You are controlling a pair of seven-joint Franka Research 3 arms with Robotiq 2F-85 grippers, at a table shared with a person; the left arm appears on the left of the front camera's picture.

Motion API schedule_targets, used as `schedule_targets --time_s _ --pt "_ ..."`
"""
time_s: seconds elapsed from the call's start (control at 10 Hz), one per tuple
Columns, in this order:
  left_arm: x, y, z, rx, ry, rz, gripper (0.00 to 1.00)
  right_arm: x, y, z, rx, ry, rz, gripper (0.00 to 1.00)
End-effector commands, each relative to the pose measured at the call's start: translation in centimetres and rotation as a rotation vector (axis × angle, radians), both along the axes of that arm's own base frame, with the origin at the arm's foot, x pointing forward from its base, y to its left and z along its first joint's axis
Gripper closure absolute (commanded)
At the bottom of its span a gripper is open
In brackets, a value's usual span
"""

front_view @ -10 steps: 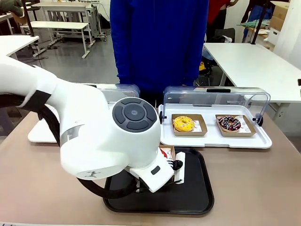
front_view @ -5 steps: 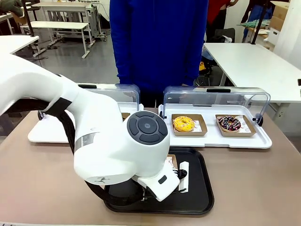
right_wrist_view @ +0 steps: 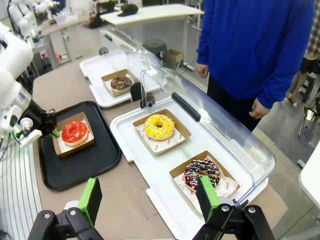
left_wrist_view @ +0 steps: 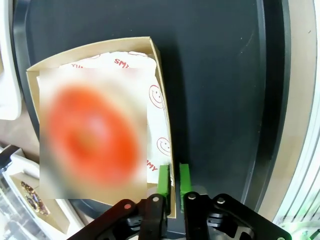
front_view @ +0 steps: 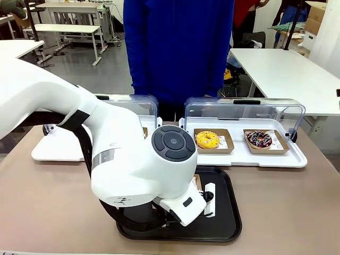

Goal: Move the first donut from the left to the tray.
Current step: Pick up the Paper togo box containing the Donut indicated by the person and place it on the Handle tray.

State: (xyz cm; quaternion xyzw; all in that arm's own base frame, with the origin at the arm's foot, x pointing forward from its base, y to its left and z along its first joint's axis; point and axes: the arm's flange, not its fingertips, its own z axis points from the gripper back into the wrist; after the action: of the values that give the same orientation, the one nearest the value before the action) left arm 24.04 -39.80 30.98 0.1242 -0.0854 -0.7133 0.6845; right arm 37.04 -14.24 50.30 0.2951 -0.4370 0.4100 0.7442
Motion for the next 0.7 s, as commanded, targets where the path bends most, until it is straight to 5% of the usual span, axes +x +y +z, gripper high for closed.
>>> schedule_targets --time_s 0.0,0.1,0.4,0.6 --pt "0.0 -0.4 0.1 0.000 0.016 0.032 0.10 0.3 0.0 0.1 0.015 -0.037 0.008 0.00" --pt "-0.1 0.0 0.9 -0.004 0.012 0.032 0.00 0.3 0.0 0.1 0.015 -0.037 0.008 0.00" --pt "-0.3 2.2 4.7 -0.033 -0.008 0.067 0.06 0.3 0.0 0.1 0.015 -0.037 0.008 0.00" --pt "-0.4 3.4 7.3 -0.056 -0.030 0.041 0.00 0.3 0.0 0.1 0.015 -0.037 0.008 0.00"
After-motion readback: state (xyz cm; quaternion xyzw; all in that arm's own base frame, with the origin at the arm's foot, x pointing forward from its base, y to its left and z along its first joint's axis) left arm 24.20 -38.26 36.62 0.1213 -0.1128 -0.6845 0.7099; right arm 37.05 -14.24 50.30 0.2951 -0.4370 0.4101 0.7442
